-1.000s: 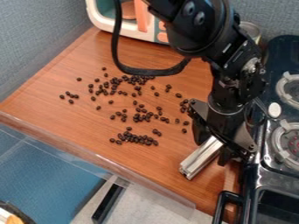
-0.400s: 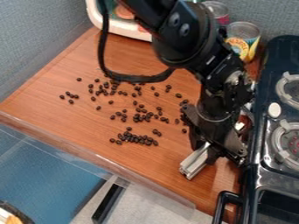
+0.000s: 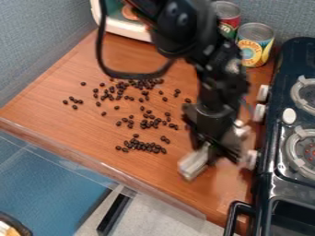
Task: Sweep into pile
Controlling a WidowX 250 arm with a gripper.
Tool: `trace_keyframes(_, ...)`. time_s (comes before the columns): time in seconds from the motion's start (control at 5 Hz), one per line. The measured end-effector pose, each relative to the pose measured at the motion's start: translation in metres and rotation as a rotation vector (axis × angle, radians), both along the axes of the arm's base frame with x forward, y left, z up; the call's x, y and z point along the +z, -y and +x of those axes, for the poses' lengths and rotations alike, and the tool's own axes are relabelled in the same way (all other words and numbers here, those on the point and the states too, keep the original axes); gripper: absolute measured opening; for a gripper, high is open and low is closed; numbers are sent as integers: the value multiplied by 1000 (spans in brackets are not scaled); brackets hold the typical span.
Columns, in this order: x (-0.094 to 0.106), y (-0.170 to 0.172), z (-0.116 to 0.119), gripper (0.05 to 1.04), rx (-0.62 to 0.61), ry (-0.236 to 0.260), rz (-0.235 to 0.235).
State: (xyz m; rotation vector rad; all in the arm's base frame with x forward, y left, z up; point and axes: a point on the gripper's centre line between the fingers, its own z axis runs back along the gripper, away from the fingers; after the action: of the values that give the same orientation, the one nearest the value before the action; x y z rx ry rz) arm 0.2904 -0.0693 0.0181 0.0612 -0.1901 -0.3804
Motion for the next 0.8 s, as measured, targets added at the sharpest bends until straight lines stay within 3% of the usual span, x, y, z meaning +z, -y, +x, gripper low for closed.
trace_keyframes(0.4, 2, -43, 6, 357, 28, -33, 35)
trace_keyframes(0.8, 6, -79, 12, 358, 67, -55, 33)
